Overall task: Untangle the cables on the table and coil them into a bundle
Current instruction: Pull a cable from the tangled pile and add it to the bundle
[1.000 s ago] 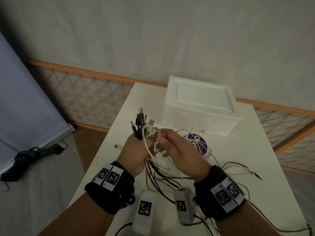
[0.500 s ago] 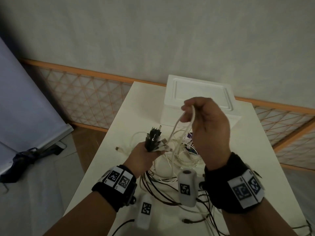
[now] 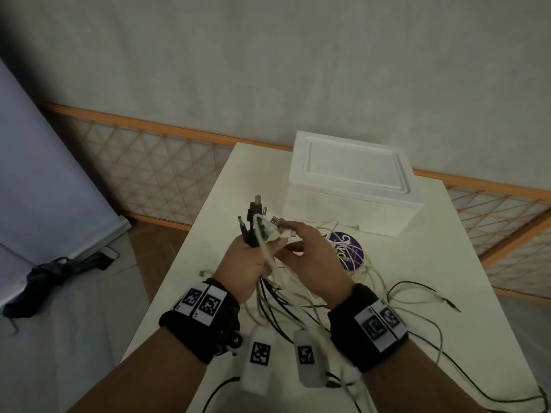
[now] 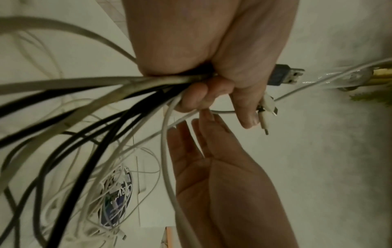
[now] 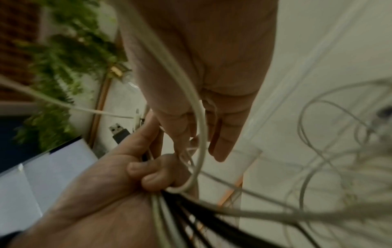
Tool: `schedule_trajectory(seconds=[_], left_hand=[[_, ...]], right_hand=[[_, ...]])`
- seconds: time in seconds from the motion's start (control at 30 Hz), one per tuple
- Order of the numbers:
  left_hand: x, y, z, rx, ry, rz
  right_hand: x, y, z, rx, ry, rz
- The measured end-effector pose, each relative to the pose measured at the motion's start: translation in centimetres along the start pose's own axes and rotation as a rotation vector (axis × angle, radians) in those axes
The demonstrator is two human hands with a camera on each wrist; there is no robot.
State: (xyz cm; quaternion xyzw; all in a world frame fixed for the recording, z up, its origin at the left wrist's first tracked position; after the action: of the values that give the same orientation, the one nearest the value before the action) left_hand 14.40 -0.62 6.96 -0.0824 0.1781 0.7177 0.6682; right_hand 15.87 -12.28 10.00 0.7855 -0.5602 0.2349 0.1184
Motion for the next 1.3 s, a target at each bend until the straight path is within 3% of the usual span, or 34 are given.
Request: schedule_trajectory(seconds=[0.17,0.27,0.4,0.5,0.6,0.77,0.9,0.97,1.07,1.13,1.23,1.3], left_hand=[[-0.2,0.1,-0.1,0.006,0.06,-0.039],[0.4,-0.1,-1.5,0.029,-0.012,-0.045],[1.7,-0.1,-4.1,0.182,-0.228,-0.022],[4.8,-0.1,-6.3,0.286,-0.29,0.156],[6.8,-0.1,-7.0,0.316,-0.27,0.237],[6.6,-0.4,-6.0,0.294,-0.308,0.167],[8.8,-0.4,-6.8,0.293,-0.155,0.329],[9.5,-0.2,-6.7,0.28,-0.058,0.396],[9.6,0.2,-6.4,0.263,0.06,0.422],[8.6,0.5,-5.9,0.266,0.092,0.389],[5.1,1.2,-4.2,0.232,0.145,0.234],[1.9,1.7,-2.5,0.188,0.182,0.099]], right_hand=[[-1.4,-0.2,-0.8,0.046,0.042,-0.115],[0.5,-0.3,-1.6,0.056,-0.05,0.04],[4.4,0.4,-4.3,0.099,-0.302,0.286],[8.7,1.2,-5.7,0.192,-0.358,0.517],[11.8,2.0,-5.0,0.194,-0.312,0.62],[13.9,3.9,-2.2,0.148,-0.245,0.731],[17.0,6.0,-0.8,0.124,-0.132,0.882],[19.4,7.1,1.4,0.029,0.044,0.918],[21.1,7.9,4.3,-0.271,0.759,0.742],[19.4,7.4,4.1,-0.318,0.931,0.573],[12.0,5.4,0.2,-0.113,0.661,0.262],[4.7,4.4,-1.0,-0.139,0.328,-0.1]])
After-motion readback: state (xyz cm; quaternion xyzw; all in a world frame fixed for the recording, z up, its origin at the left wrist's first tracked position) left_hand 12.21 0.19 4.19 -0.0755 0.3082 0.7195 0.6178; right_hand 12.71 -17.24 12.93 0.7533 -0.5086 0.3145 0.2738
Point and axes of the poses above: each hand's wrist, its own y-axis away from the middle knuckle, its own x-axis out of the back of the hand, z = x × y, the point moved 6 cm from there along -y, towards the middle knuckle, and after that the axes turned 1 degree about -y, right-handed, at the moved point
